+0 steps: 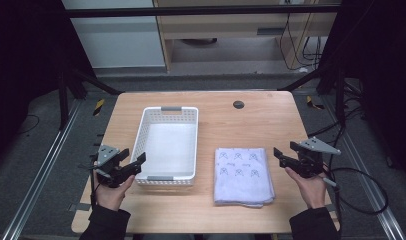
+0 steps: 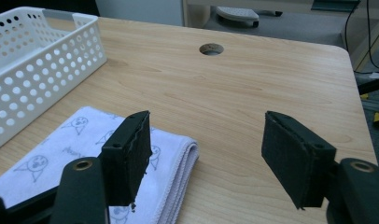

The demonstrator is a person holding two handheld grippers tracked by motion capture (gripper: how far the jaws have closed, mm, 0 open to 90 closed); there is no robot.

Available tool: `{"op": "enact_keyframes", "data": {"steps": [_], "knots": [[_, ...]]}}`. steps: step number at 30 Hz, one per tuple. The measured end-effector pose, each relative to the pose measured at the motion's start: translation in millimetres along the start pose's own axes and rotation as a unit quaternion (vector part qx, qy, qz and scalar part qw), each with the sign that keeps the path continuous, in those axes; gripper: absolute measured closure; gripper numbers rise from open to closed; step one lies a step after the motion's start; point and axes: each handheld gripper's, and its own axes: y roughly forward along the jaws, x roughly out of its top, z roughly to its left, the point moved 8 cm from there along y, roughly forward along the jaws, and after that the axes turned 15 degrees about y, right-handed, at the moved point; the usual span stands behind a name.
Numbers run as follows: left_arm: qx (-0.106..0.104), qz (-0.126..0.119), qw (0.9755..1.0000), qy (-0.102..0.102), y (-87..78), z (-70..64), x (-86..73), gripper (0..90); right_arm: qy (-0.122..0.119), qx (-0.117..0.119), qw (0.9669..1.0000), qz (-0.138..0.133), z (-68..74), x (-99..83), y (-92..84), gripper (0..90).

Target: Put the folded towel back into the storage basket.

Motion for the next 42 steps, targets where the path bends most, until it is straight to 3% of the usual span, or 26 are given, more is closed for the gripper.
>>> {"op": "enact_keyframes", "data": {"steps": [9, 19, 24, 29, 37, 42], "knots": [[-0.021, -0.004, 0.9997, 0.012, 12.6, -28.5, 17.5, 35.0, 0.005, 0.01, 0.9999, -0.006, 3.7, 13.0, -1.2, 33.5], [-0.05, -0.014, 0.9977, 0.043, 28.7, -75.1, 40.3, 35.2, -0.004, 0.017, 0.9998, -0.003, 9.9, 31.1, 4.6, 33.8], [-0.064, -0.011, 0.9961, 0.06, 35.5, -94.8, 43.9, 35.6, -0.009, 0.02, 0.9998, 0.003, 13.0, 35.1, 8.6, 33.7], [-0.076, -0.012, 0.9951, 0.063, 41.9, -110.5, 46.6, 36.1, -0.007, 0.022, 0.9997, 0.008, 14.2, 36.2, 13.0, 34.1], [-0.103, -0.005, 0.9915, 0.08, 57.5, -148.3, 49.6, 36.8, -0.011, 0.026, 0.9995, 0.013, 13.6, 36.1, 20.7, 35.2], [-0.11, 0.003, 0.9898, 0.091, 62.9, -161.8, 47.4, 37.7, -0.011, 0.03, 0.9994, 0.012, 13.7, 36.2, 24.1, 35.6]]}}
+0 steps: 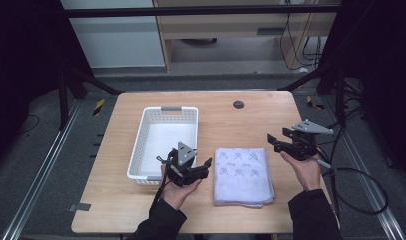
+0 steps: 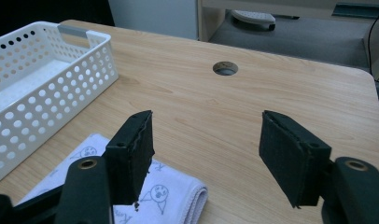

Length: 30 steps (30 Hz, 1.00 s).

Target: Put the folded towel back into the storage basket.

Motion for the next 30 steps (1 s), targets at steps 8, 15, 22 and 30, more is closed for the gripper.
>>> {"op": "enact_keyframes", "data": {"steps": [8, 15, 22, 30], "knots": [[-0.012, 0.014, 0.9998, 0.002, 9.1, -16.8, -2.0, 41.7, -0.011, 0.0, 0.9999, 0.012, 0.3, -5.5, 8.7, 36.0], [-0.024, 0.029, 0.9993, -0.001, 18.8, -28.7, -9.6, 45.4, -0.01, -0.002, 0.9996, 0.028, -3.8, -18.1, 16.8, 37.1], [-0.031, 0.043, 0.9986, 0.005, 25.5, -37.3, -17.6, 46.7, -0.013, -0.001, 0.9991, 0.041, -6.2, -28.6, 20.9, 37.2], [-0.035, 0.063, 0.9973, 0.008, 32.7, -47.6, -28.3, 47.7, -0.01, -0.002, 0.9982, 0.06, -9.4, -44.1, 27.6, 37.4]]}}
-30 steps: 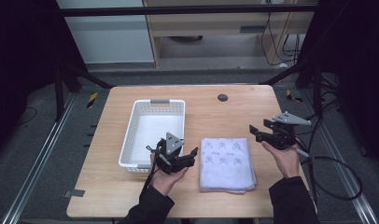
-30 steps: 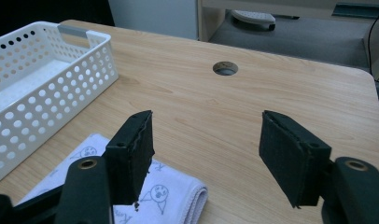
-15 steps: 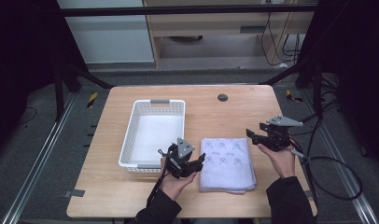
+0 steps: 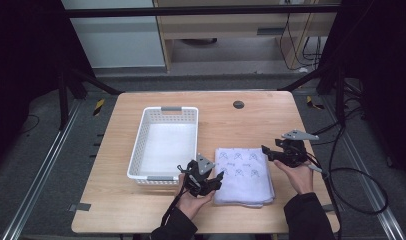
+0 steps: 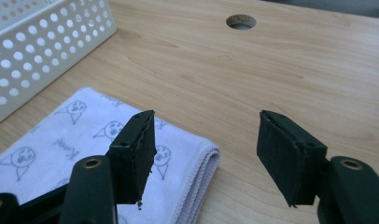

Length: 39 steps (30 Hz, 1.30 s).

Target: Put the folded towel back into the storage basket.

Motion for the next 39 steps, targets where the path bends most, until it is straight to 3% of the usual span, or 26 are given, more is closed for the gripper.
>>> {"op": "enact_keyframes", "data": {"steps": [8, 26, 39], "knots": [[-0.006, 0.01, 0.9999, 0.008, 5.4, -8.2, -7.5, 47.9, 0.005, 0.003, 0.9999, 0.013, -0.5, -11.7, 5.8, 36.9], [-0.018, 0.041, 0.999, -0.009, 21.8, -17.7, -29.9, 49.3, 0.009, 0.002, 0.9984, 0.057, -4.0, -41.2, 29.5, 37.0], [-0.021, 0.051, 0.9984, -0.014, 29.8, -22.9, -33.8, 49.6, 0.015, 0.002, 0.9968, 0.078, -6.5, -53.7, 39.6, 39.9]]}}
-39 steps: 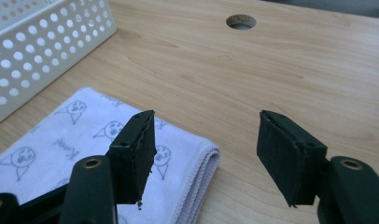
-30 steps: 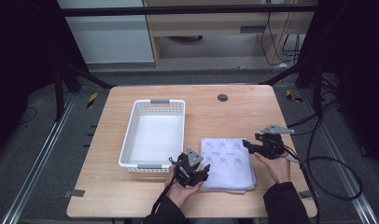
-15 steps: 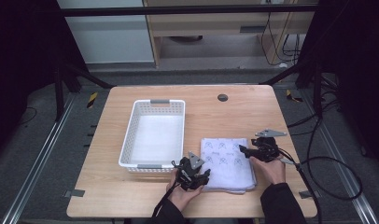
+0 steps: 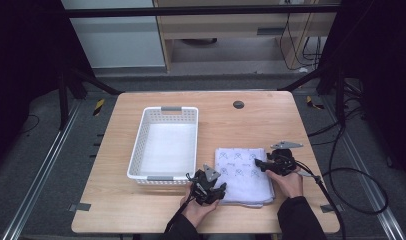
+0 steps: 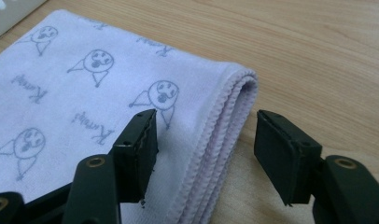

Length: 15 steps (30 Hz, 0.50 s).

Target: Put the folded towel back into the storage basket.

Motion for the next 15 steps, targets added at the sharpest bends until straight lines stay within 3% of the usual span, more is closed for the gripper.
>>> {"op": "enact_keyframes", "data": {"steps": [4, 11, 15], "knots": [[0.002, 0.004, 1.0, 0.004, 1.3, -1.0, -0.4, 50.0, 0.001, 0.002, 1.0, 0.005, -0.4, -1.5, 1.7, 41.6], [-0.009, 0.008, 0.9999, -0.008, 3.4, -0.8, -0.8, 51.3, 0.021, 0.013, 0.9996, 0.013, 0.7, -4.1, 3.4, 46.6], [-0.015, 0.005, 0.9998, -0.014, 4.5, -1.9, -0.7, 54.1, 0.042, 0.03, 0.9985, 0.017, 1.8, -5.9, 4.0, 54.7]]}}
